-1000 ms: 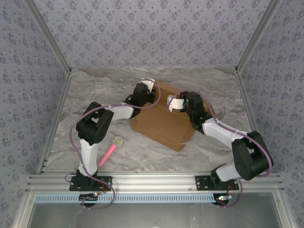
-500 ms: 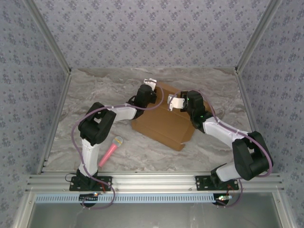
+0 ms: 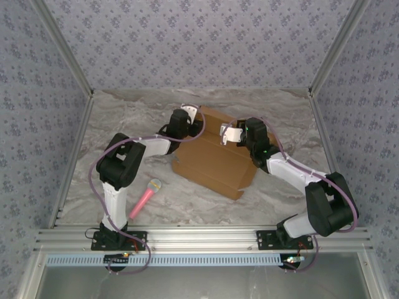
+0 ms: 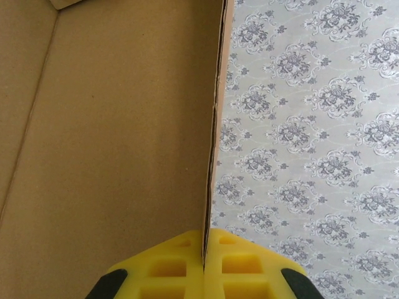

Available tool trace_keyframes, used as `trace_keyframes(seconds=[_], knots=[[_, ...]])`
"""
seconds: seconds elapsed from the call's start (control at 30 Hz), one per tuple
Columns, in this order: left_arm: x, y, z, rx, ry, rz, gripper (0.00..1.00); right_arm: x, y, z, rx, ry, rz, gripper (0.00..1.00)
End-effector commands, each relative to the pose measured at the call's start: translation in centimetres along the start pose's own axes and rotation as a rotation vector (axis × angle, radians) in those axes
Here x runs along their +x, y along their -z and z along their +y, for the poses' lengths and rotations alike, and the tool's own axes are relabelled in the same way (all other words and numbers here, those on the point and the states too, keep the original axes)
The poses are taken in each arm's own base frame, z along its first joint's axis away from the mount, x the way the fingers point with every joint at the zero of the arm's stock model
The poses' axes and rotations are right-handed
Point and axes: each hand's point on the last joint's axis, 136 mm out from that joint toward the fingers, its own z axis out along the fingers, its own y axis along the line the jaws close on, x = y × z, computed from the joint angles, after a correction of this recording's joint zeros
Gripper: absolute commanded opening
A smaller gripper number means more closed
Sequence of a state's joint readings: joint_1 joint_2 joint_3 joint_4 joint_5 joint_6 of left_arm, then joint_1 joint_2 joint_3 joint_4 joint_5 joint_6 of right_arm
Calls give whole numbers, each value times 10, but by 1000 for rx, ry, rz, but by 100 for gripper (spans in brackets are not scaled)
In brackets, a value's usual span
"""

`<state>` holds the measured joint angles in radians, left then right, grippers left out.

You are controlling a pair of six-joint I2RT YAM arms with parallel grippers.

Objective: Fold the paper box

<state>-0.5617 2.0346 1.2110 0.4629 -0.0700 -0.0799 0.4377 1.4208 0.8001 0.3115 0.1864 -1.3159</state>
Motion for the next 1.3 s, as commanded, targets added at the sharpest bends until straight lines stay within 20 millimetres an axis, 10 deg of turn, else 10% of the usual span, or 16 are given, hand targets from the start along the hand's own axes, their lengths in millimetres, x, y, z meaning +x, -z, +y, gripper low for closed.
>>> trace_keyframes(seconds=[0.0, 1.27], knots=[[-3, 9, 2, 4, 11, 9, 54, 5, -2, 17, -83, 8, 14, 0], [-12, -15, 28, -325, 101, -32, 30, 3, 0, 18, -101, -12, 11, 0]])
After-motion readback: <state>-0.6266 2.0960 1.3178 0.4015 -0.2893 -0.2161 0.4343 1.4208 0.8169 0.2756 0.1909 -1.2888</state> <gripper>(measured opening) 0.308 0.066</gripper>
